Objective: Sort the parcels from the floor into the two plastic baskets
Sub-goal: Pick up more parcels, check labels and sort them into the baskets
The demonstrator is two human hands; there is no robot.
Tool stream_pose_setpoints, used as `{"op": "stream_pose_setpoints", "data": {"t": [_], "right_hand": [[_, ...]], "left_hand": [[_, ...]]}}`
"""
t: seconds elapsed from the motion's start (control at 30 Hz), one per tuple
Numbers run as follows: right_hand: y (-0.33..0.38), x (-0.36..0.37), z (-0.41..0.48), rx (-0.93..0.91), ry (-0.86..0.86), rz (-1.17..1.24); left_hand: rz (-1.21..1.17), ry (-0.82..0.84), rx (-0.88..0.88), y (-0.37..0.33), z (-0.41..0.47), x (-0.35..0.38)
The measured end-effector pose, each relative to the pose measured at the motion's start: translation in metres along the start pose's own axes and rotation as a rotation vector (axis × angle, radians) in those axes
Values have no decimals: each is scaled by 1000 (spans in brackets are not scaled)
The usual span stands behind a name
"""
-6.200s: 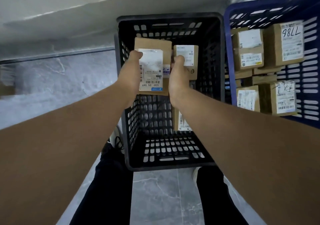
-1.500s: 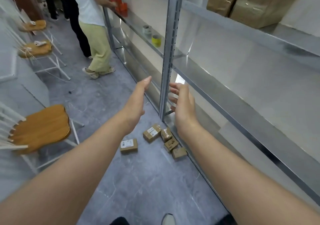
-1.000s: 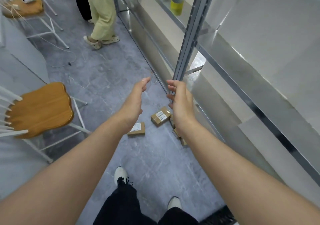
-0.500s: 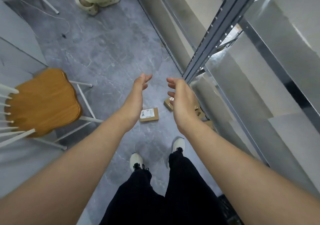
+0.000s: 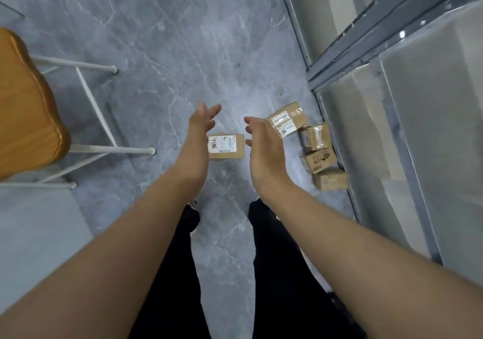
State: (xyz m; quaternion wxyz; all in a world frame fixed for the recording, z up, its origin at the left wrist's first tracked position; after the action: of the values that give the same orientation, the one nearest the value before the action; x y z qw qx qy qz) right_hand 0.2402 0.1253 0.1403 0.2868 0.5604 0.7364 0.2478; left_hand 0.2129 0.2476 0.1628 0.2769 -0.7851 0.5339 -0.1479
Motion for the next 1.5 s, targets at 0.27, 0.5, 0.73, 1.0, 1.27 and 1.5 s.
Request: {"op": "stream_pose_setpoints", "data": {"t": [0.27, 0.5, 0.73, 1.0, 1.27, 1.5], "right_hand": [[-120, 51, 124, 169, -38, -59], [-229, 93, 181, 388, -88, 22], [-300, 120, 229, 472, -113, -5], [-348, 148, 274, 493, -257, -9], [-355, 154, 289, 536, -352, 278], [-366, 145, 301, 497, -250, 327]], "left_hand": [[49, -13, -101, 83, 160, -23], [127, 4, -145, 158, 262, -45], [330, 123, -112, 207, 337, -41], [840, 254, -10, 252, 409, -35], [893, 238, -82, 262, 432, -24], [740, 156, -312, 278, 425, -30]]}}
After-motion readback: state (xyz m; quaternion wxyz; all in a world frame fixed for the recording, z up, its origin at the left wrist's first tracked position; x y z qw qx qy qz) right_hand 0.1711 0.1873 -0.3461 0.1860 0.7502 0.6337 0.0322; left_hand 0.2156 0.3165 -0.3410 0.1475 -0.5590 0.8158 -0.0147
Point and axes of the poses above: each hand's wrist, its own z-axis towards the middle knuckle, its own x-axis out of the palm, y = z × x, the point moved 3 cm from there along z, towards the middle knuckle, and after that the axes turned 3 degrees about -x, right-handed, at the moved point
